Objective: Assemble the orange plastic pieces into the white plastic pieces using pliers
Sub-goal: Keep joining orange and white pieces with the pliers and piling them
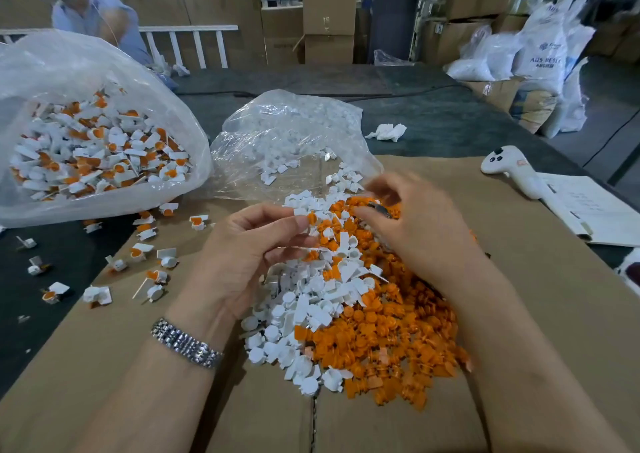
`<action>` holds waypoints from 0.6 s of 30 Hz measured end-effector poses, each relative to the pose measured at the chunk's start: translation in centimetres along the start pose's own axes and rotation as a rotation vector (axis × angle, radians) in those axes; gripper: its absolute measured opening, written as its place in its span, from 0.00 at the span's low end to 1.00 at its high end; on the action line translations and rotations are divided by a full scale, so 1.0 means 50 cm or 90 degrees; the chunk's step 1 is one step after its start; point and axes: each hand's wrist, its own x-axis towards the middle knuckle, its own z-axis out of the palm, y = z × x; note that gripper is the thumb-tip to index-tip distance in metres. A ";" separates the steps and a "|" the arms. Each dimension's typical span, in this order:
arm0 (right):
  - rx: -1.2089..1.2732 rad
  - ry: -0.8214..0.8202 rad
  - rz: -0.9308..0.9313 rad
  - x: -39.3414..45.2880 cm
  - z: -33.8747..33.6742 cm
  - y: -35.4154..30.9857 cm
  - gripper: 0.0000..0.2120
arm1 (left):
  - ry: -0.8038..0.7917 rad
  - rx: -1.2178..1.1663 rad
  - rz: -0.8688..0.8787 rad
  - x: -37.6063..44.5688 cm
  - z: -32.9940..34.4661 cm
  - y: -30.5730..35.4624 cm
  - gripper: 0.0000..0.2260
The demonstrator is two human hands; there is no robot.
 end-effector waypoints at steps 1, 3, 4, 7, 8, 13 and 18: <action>-0.072 -0.037 0.067 0.003 -0.003 0.018 0.23 | 0.003 -0.003 -0.002 0.000 -0.001 0.000 0.05; -0.164 -0.153 0.169 0.003 -0.004 0.042 0.29 | 0.012 -0.008 -0.006 0.000 -0.003 -0.001 0.05; -0.196 -0.200 0.185 0.002 0.000 0.047 0.30 | 0.017 -0.010 -0.008 0.001 -0.004 -0.001 0.05; -0.264 -0.207 0.164 0.000 0.015 0.044 0.24 | 0.024 -0.015 -0.012 0.003 -0.005 -0.001 0.05; -0.266 -0.195 0.158 0.002 0.019 0.043 0.20 | 0.027 -0.020 -0.015 0.003 -0.005 0.000 0.05; -0.148 -0.137 0.167 0.001 0.005 0.039 0.15 | 0.045 -0.059 -0.027 0.003 -0.005 0.000 0.05; 0.027 -0.103 0.086 -0.003 -0.038 0.012 0.12 | 0.048 -0.088 -0.012 0.006 -0.005 -0.001 0.05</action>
